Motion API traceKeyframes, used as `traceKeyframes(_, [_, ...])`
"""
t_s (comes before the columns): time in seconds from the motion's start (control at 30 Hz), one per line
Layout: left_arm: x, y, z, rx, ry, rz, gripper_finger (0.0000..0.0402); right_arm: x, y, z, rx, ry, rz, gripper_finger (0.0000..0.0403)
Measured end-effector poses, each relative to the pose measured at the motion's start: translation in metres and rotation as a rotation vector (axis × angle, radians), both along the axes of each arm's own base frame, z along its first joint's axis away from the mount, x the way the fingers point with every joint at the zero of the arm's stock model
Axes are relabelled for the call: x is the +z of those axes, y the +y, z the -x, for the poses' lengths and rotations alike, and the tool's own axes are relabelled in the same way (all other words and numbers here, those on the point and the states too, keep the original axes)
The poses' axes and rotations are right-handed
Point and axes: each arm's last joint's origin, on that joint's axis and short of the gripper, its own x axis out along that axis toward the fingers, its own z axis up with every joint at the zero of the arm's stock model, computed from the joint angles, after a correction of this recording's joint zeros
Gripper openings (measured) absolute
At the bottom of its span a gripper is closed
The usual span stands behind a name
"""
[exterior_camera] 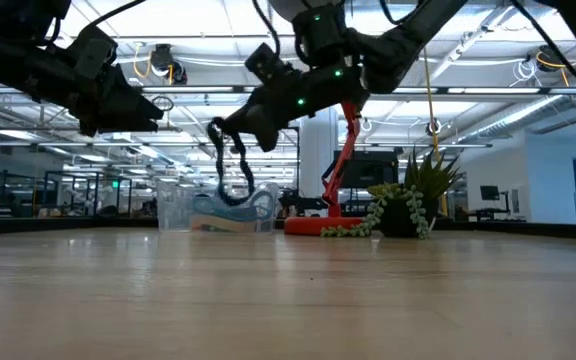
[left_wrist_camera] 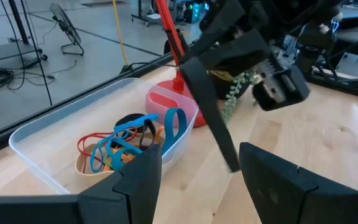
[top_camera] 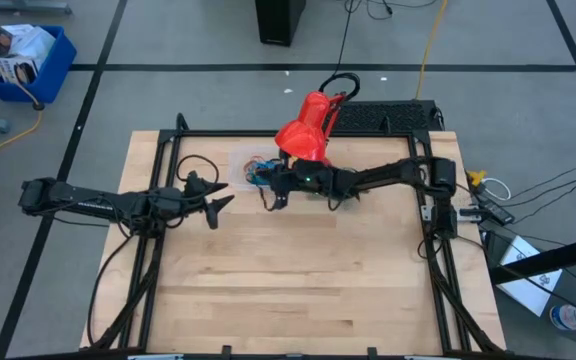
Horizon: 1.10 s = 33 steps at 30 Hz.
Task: Pick and place rubber bands into bin
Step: Put the black rubber band into the transparent bin
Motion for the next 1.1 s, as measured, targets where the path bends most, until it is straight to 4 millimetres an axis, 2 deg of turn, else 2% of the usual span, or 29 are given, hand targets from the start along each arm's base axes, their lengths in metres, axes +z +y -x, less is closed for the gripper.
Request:
traceKeyframes(0.2, [0.000,0.000,0.000,0.000,0.000,0.000,0.0223,-0.002,-0.015,-0.011,-0.024,-0.004,0.019,0.0000])
traceKeyframes(0.37, [0.000,0.000,0.000,0.000,0.001,0.000,0.0223,0.001,-0.025,-0.009,-0.035,-0.011,0.076,0.0000])
traceKeyframes(0.73, [0.000,0.000,0.000,0.000,0.001,0.000,0.0223,0.014,-0.032,-0.009,-0.009,-0.149,0.088,0.0000])
traceKeyframes(0.9, [0.000,0.000,0.000,0.000,0.001,-0.001,0.0223,0.011,-0.038,-0.007,-0.019,-0.115,0.108,0.0000])
traceKeyframes(1.1, [0.000,0.000,0.000,0.000,0.001,-0.001,0.0223,0.004,-0.059,0.000,-0.071,-0.052,0.072,0.0000])
